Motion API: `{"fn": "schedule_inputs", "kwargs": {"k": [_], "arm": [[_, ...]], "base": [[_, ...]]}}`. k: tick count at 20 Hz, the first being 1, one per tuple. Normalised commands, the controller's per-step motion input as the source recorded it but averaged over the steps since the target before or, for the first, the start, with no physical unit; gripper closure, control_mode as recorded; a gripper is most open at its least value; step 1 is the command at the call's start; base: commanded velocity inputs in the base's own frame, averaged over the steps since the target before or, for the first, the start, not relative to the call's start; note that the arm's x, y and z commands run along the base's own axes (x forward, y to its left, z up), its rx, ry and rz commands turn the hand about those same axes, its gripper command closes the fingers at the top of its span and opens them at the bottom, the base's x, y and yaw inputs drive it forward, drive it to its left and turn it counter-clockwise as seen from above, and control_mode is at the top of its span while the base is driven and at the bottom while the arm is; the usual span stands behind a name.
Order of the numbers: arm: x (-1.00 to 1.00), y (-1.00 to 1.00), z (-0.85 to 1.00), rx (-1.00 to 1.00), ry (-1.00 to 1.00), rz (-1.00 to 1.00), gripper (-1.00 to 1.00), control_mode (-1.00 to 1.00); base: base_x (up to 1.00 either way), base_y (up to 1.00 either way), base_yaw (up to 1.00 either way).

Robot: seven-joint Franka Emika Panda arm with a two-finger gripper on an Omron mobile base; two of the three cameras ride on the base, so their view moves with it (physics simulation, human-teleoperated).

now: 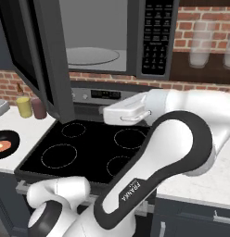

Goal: Open the microwave, place the bowl with waffle inside the microwave, then close the microwave door and turn it on.

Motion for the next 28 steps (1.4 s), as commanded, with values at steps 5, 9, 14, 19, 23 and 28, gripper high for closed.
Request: {"fn": "schedule_inputs", "kwargs": {"k": [5,9,14,19,23,28], "arm": [[0.47,0.10,-0.04,0.02,-0.15,0.00,-1.00,-1.00],[0.73,0.00,0.00,0.12,-0.03,0.12,-1.00,-1.00],[0.53,0.31,-0.01,0.04,0.00,0.02,-1.00,-1.00],[0.11,0.54,-0.11,0.00,0.00,-0.03,-1.00,-1.00],[0.00,0.64,-0.08,0.00,-0.02,-0.10,-1.00,-1.00],[-0.07,0.60,-0.01,0.00,0.00,-0.01,-1.00,-1.00]], "base": [[0.00,0.00,0.00],[0.00,0.00,0.00],[0.00,0.00,0.00],[0.00,0.00,0.00],[0.00,0.00,0.00],[0.00,0.00,0.00]]}}
